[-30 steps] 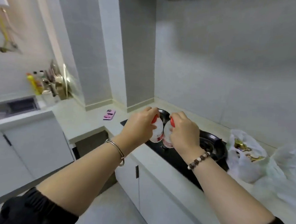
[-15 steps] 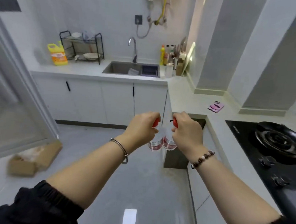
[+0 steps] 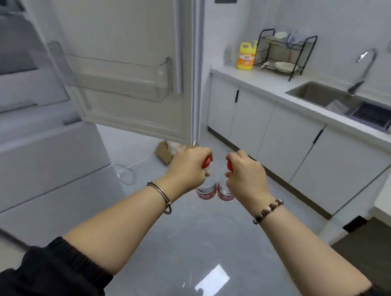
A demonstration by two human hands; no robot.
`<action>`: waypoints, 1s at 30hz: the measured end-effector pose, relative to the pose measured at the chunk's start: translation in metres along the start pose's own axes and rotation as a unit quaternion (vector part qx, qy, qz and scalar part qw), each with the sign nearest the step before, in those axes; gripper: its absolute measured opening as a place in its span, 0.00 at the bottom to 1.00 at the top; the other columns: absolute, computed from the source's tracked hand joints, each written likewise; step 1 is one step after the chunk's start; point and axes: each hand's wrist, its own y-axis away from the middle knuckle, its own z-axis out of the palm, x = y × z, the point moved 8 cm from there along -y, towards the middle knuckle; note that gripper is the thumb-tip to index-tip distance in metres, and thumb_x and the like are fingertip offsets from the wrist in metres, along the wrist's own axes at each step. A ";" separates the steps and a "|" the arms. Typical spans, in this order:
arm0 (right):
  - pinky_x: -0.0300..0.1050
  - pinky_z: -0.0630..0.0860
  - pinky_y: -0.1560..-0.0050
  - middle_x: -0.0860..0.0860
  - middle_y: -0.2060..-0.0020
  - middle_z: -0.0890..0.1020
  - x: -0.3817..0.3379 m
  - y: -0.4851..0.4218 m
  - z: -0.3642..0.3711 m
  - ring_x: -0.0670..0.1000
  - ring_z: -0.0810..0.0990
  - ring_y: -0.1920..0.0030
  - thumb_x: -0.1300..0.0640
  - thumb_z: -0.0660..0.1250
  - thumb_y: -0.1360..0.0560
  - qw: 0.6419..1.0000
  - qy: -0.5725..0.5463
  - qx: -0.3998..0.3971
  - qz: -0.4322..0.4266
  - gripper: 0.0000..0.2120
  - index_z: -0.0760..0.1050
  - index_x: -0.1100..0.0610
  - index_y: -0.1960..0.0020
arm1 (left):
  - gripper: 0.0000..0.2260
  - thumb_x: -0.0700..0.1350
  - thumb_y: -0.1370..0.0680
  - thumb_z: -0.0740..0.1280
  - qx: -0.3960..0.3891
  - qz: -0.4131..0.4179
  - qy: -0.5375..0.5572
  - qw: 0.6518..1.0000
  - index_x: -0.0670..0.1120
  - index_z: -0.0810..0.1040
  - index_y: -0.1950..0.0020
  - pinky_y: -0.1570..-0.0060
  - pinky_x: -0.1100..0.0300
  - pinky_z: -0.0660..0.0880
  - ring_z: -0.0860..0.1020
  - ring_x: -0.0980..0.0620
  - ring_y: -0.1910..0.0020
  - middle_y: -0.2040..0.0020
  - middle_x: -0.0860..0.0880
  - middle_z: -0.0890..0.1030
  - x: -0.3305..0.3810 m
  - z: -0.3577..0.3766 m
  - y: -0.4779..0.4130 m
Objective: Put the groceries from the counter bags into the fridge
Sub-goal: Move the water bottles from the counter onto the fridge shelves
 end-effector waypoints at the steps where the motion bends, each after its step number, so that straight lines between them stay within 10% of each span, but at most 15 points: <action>1: 0.52 0.75 0.61 0.54 0.53 0.77 -0.015 -0.006 0.005 0.60 0.77 0.60 0.67 0.66 0.31 1.000 -0.008 -0.003 -0.023 0.10 0.76 0.61 0.49 | 0.11 0.41 0.28 0.71 0.009 -0.026 -0.005 1.000 0.47 0.75 0.48 0.56 0.57 0.71 0.75 0.47 0.53 0.53 0.50 0.79 -0.016 -0.007 0.007; 14: 0.49 0.73 0.62 0.55 0.51 0.77 -0.238 -0.052 0.062 0.61 0.78 0.57 0.67 0.65 0.29 0.964 -0.114 -0.028 -0.237 0.11 0.76 0.62 0.47 | 0.08 0.41 0.27 0.68 0.099 -0.220 -0.093 0.966 0.48 0.73 0.50 0.52 0.54 0.72 0.76 0.44 0.52 0.50 0.49 0.78 -0.189 -0.137 0.102; 30: 0.50 0.76 0.69 0.56 0.57 0.79 -0.447 -0.150 0.083 0.59 0.79 0.66 0.75 0.68 0.35 0.931 -0.206 0.079 -0.290 0.15 0.78 0.64 0.50 | 0.08 0.39 0.26 0.67 0.227 -0.175 -0.183 0.940 0.45 0.74 0.48 0.62 0.55 0.68 0.76 0.41 0.59 0.53 0.47 0.77 -0.351 -0.289 0.113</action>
